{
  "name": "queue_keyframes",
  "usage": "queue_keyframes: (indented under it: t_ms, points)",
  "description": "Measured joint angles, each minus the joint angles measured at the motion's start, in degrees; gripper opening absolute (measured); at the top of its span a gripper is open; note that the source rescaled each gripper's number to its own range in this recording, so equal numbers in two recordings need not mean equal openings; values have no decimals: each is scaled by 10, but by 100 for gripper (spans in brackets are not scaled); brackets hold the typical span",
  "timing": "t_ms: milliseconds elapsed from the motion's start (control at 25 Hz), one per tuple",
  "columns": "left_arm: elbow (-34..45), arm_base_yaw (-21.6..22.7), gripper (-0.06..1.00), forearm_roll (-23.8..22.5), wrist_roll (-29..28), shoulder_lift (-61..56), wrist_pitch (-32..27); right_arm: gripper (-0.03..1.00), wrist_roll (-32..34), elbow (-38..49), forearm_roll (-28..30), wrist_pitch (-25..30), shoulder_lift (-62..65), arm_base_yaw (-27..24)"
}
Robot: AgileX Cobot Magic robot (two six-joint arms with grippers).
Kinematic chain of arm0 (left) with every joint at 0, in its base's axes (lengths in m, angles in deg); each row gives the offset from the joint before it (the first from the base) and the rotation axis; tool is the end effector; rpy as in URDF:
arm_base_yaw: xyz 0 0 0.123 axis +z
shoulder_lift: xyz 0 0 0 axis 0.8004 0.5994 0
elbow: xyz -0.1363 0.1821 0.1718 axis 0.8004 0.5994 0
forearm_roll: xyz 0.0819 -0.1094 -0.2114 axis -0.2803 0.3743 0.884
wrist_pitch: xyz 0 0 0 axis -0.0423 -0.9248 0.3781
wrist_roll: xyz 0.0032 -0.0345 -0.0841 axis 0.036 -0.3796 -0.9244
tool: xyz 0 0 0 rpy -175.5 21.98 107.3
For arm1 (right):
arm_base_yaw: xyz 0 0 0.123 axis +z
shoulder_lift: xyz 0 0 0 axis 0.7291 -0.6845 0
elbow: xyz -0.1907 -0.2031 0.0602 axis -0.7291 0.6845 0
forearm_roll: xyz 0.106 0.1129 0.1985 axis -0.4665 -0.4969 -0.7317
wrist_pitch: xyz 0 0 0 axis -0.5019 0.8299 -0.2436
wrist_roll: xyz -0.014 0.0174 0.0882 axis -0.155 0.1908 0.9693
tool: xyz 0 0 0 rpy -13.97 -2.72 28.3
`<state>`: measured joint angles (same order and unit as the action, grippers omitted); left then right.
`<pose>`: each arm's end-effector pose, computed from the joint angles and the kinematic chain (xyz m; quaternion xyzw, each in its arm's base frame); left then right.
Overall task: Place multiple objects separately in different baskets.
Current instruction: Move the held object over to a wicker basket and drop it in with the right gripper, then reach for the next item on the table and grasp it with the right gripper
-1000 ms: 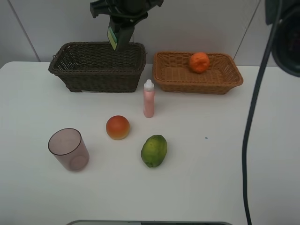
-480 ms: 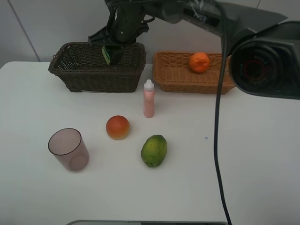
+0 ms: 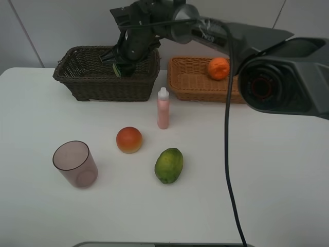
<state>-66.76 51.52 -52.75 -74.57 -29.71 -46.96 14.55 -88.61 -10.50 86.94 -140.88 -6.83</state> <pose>-0.0070 -0.0014 0.2780 -0.0097 0.8518 -0.0319 0.5228 0.4406 0.3544 0.1832 -0.2708 0.8942 0.0756 0.3485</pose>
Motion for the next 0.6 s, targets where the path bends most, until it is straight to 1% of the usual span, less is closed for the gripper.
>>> queue_keyframes:
  t_ms: [40,80,160,200,240,280,320,360,440,600]
  points:
    - [0,0,98,0,0,0,0,11,0,0,0,0,0,0]
    - [0,0,98,0,0,0,0,15,0,0,0,0,0,-1]
    - [0,0,98,0,0,0,0,33,0,0,1,-3,1,-3]
    - [0,0,98,0,0,0,0,48,0,-1,1,-4,3,-4]
    - [0,0,98,0,0,0,0,60,0,-2,1,-5,3,-4]
    - [0,0,98,0,0,0,0,69,0,-2,1,-7,4,-4]
    - [0,0,98,0,0,0,0,75,0,-2,1,-7,5,-4]
    - [0,0,98,0,0,0,0,80,0,-2,1,-7,5,-4]
    - [0,0,98,0,0,0,0,84,0,-2,1,-6,7,-4]
    - [0,0,98,0,0,0,0,86,0,-2,1,9,25,-4]
